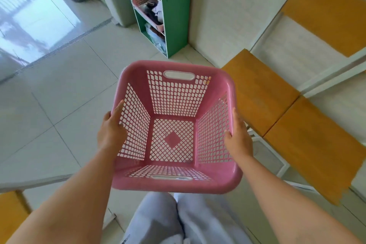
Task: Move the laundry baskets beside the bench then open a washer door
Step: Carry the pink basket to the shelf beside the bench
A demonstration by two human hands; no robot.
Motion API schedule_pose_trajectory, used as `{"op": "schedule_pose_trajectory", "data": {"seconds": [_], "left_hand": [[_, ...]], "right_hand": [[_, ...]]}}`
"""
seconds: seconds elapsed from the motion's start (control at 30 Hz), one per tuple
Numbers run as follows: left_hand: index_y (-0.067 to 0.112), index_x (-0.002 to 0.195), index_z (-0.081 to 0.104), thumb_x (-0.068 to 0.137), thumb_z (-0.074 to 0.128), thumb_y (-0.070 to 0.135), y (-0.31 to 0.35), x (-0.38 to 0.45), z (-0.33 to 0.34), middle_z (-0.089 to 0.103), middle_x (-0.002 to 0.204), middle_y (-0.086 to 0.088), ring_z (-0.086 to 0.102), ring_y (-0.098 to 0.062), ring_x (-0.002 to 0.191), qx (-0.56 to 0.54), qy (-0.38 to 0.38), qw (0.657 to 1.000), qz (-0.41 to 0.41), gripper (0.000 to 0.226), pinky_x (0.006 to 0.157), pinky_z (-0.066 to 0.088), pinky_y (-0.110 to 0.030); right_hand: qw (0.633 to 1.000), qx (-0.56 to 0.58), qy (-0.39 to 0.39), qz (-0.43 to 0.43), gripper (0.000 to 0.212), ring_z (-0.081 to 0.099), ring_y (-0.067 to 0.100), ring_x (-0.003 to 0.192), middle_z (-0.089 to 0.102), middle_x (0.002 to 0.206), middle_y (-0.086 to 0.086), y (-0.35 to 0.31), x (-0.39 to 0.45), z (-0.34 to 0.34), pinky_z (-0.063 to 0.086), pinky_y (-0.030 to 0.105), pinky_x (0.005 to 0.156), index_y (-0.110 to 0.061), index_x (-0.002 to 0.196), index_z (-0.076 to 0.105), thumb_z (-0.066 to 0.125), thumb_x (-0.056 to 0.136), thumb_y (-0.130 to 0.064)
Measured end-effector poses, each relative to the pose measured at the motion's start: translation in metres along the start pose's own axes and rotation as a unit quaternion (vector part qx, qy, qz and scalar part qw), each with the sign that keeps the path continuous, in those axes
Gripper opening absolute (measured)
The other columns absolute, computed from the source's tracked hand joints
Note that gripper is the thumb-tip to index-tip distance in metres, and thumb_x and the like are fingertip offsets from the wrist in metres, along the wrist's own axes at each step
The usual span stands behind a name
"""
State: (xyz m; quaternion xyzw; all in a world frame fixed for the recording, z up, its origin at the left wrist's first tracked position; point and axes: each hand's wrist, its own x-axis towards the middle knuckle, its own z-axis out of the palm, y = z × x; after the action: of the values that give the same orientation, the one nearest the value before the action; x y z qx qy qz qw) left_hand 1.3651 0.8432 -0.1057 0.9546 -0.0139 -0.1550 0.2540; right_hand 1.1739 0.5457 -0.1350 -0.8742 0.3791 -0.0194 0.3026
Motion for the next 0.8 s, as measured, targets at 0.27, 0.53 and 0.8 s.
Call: {"op": "schedule_pose_trajectory", "data": {"seconds": [0.27, 0.53, 0.8], "left_hand": [[0.052, 0.143, 0.03, 0.081, 0.04, -0.001, 0.023, 0.157, -0.028, 0.046, 0.135, -0.004, 0.055, -0.026, 0.098, 0.004, -0.03, 0.999, 0.02, 0.083, 0.064, 0.043, -0.03], [0.054, 0.141, 0.032, 0.084, 0.041, 0.001, 0.076, 0.319, -0.044, 0.046, 0.135, -0.001, 0.057, -0.025, 0.102, 0.029, -0.074, 0.992, 0.103, 0.078, 0.072, 0.045, -0.029], [0.057, 0.138, 0.032, 0.082, 0.042, 0.003, 0.159, 0.44, -0.008, 0.048, 0.128, 0.001, 0.057, -0.027, 0.1, 0.069, -0.12, 0.974, 0.181, 0.079, 0.073, 0.052, -0.036]], "right_hand": [[0.999, 0.012, 0.008, 0.034, 0.086, 0.055, 0.011, 0.092, 0.04, 0.147, 0.002, -0.075, 0.111, 0.041, 0.037, 0.009, 0.052, -0.049, 0.149, -0.004, 0.053, 0.095, -0.015], [0.989, 0.02, 0.076, 0.126, 0.086, 0.065, 0.02, 0.098, 0.049, 0.138, 0.006, -0.143, 0.19, 0.072, 0.058, 0.029, 0.061, -0.045, 0.15, -0.001, 0.058, 0.094, -0.015], [0.973, 0.027, 0.114, 0.2, 0.084, 0.064, 0.022, 0.076, 0.044, 0.14, 0.01, -0.153, 0.272, 0.078, 0.057, 0.037, 0.051, -0.039, 0.153, 0.005, 0.055, 0.094, -0.009]]}}
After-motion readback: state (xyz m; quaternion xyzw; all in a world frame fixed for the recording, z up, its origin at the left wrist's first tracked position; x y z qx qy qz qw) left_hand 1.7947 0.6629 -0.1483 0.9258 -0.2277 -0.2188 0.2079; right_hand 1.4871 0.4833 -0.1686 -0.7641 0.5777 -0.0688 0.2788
